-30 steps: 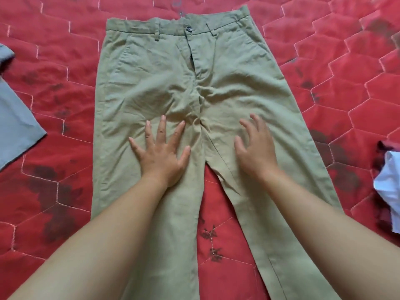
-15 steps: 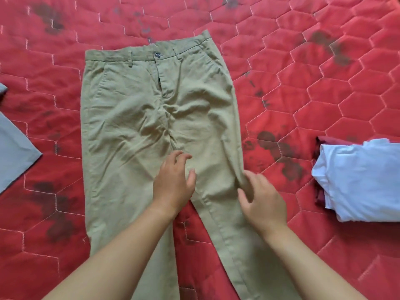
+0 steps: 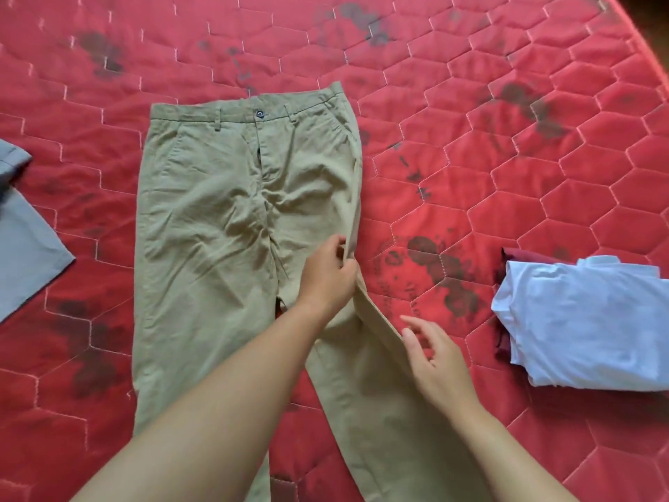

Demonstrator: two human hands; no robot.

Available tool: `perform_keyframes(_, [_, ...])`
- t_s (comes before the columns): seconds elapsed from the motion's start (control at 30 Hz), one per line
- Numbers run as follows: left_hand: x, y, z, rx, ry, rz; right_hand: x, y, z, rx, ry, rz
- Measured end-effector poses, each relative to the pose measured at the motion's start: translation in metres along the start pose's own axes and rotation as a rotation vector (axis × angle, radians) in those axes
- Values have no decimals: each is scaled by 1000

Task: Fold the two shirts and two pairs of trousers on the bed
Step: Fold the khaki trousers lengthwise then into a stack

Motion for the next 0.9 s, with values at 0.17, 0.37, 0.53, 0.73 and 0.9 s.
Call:
perform_keyframes(0.17, [146, -59, -38, 102, 270, -316, -24, -33, 9, -71, -105, 50])
perform_keyframes(0.37, [243, -186, -92, 413, 238, 157, -143, -86, 8, 8, -350, -263])
perform_keyframes(0.53, [199, -229, -107, 518, -14, 31, -201, -71, -12, -154, -531, -455])
perform_keyframes(0.73, [155, -223, -118, 544, -73, -110, -194, -82, -66, -55, -496, -403])
perform_keyframes(0.9, [197, -205, -121, 307, 69, -57, -185, -64, -90, 4, -540, -820])
Point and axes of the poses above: each hand's wrist, its own z-axis towards the middle knuckle, its own x-axis out of the back of the hand, y = z × x, the point moved 10 cm from there along z, towards the middle knuckle, and after that the axes turned 3 degrees about -y, right-handed, at the moved point
